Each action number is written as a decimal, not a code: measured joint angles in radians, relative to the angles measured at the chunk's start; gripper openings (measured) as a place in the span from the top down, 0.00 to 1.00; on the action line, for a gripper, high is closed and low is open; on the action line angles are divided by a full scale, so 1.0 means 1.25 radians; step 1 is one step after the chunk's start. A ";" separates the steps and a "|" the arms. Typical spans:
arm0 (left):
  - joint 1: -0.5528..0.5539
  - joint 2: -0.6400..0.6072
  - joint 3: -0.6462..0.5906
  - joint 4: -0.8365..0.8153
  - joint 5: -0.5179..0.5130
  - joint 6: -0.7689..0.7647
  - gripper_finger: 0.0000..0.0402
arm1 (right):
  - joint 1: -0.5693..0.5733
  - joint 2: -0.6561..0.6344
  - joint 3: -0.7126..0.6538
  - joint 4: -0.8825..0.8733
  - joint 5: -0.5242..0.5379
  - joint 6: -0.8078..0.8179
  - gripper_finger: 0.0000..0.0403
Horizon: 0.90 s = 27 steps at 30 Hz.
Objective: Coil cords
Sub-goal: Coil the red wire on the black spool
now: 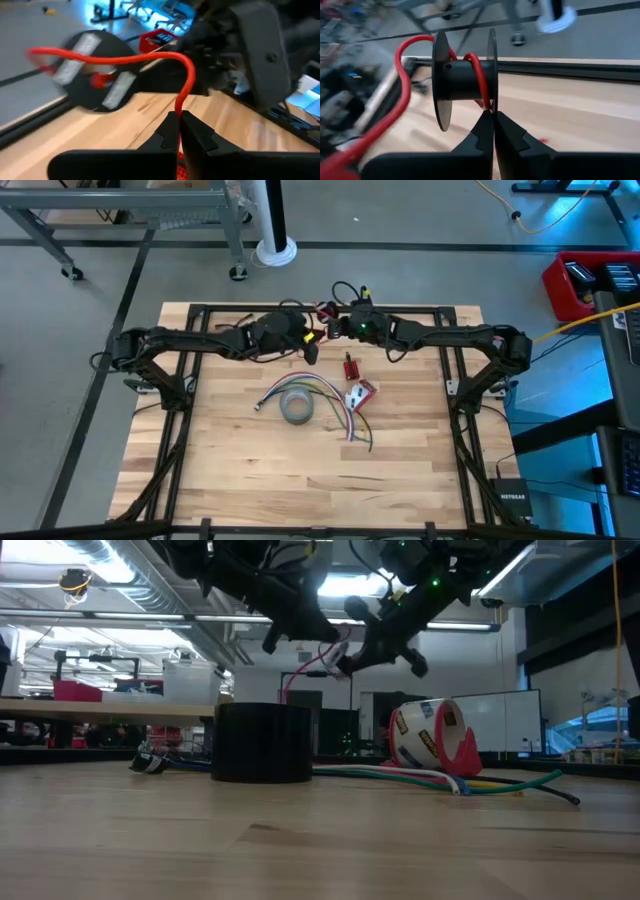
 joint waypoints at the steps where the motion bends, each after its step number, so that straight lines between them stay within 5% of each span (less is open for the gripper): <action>1: -0.002 0.000 0.000 0.004 0.001 0.015 1.00 | 0.000 0.000 0.000 0.017 -0.022 0.000 0.99; 7: 0.003 0.000 0.000 0.013 -0.002 0.031 1.00 | 0.001 0.000 0.000 0.055 -0.101 0.000 0.99; 27: -0.005 0.000 0.000 0.030 0.012 0.034 1.00 | 0.052 0.003 0.000 0.006 -0.116 -0.016 0.99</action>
